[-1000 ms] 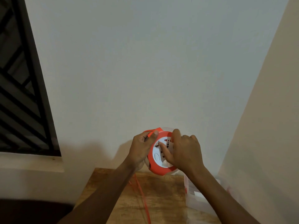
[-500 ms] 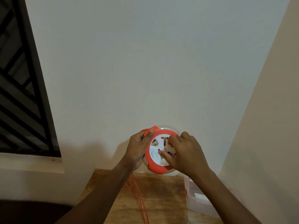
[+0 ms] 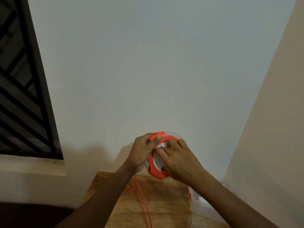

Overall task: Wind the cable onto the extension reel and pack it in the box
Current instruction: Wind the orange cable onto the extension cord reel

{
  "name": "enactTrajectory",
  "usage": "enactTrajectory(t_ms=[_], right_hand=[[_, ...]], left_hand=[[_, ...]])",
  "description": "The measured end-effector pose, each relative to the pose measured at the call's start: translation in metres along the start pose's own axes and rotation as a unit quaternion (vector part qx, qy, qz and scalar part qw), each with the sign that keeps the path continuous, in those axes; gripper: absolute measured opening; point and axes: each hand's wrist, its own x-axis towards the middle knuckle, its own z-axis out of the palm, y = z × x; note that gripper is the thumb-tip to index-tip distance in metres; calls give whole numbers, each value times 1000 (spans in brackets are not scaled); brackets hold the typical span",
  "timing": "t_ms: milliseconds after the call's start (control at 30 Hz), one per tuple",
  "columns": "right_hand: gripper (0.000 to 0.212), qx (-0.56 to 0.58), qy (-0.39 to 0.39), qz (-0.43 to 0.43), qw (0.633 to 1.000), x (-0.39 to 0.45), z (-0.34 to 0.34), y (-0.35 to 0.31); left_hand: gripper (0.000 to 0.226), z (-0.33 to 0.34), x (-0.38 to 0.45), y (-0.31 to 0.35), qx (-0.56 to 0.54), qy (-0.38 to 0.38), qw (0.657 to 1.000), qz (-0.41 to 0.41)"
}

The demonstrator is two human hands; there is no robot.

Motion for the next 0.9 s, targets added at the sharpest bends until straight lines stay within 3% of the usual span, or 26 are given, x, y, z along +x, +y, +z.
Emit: enactTrajectory(t_ms=[100, 167, 333, 400, 433, 500, 533, 567, 600, 700, 800, 900], right_hand=[[55, -4, 61, 119, 991, 7, 2, 1], [62, 5, 62, 208, 976, 13, 1, 6], [61, 51, 42, 333, 941, 19, 2, 8], [56, 174, 21, 456, 872, 21, 4, 9], [53, 266, 27, 513, 816, 21, 4, 10], [46, 431, 59, 573, 695, 20, 6, 12], [43, 466, 65, 573, 670, 18, 4, 12], [40, 468, 63, 556, 685, 17, 2, 12], [38, 436, 59, 525, 729, 16, -1, 11], [23, 201, 95, 387, 895, 14, -10, 8], [22, 124, 134, 277, 943, 12, -17, 6], [39, 125, 70, 149, 978, 4, -14, 5]], left_hand=[[41, 2, 2, 0, 16, -9, 1000, 11], [37, 2, 2, -1, 20, 11, 1000, 5], [29, 7, 3, 4, 14, 53, 998, 13], [26, 10, 3, 8, 13, 70, 997, 26], [25, 10, 3, 8, 10, 79, 996, 29], [24, 7, 4, 6, 0, 92, 995, 27], [23, 5, 4, 5, -5, 96, 995, 23], [24, 3, 4, 4, -11, 96, 995, 19], [26, 2, 4, 3, -17, 97, 995, 16], [32, 1, 6, 4, -18, 102, 995, 6], [29, -3, 8, 5, -5, 107, 994, 8], [32, -7, 7, 3, -1, 99, 995, 2]])
